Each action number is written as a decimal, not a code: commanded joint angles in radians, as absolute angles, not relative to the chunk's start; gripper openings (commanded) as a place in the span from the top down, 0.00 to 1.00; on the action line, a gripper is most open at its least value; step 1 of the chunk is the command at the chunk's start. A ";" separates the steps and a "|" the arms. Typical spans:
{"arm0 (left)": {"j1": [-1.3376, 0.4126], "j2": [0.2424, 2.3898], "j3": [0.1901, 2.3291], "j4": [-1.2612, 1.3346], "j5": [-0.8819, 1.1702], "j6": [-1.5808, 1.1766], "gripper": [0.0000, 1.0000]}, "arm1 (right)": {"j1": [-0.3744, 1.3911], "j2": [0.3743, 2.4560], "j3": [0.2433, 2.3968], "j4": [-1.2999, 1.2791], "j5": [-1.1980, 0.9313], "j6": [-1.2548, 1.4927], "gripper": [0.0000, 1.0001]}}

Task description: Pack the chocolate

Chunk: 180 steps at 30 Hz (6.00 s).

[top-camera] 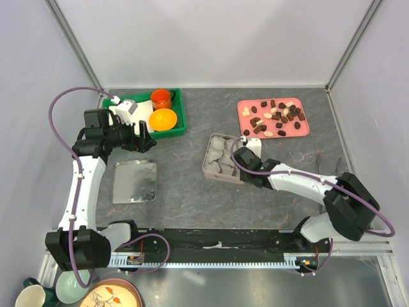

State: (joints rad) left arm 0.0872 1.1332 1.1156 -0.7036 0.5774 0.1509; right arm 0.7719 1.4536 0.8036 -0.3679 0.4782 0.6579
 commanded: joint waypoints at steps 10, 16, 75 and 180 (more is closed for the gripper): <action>0.087 1.054 1.100 -0.713 0.558 0.222 0.12 | 0.896 1.255 0.663 -0.492 0.463 0.738 0.75; 0.087 1.035 1.101 -0.723 0.561 0.229 0.12 | 0.995 1.215 0.696 -0.577 0.482 0.840 0.73; 0.086 1.060 1.160 -0.827 0.568 0.293 0.10 | -0.227 1.667 0.874 -0.466 0.341 0.580 0.72; -0.552 1.144 0.974 -0.681 0.440 0.777 0.01 | 0.867 1.230 1.317 -0.896 0.563 0.509 0.05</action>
State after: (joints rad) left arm -0.5156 1.1740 1.0195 -0.7788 0.5198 0.6380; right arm 0.8829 1.1744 1.1854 -0.6373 0.4759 0.3794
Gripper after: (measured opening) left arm 0.992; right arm 0.980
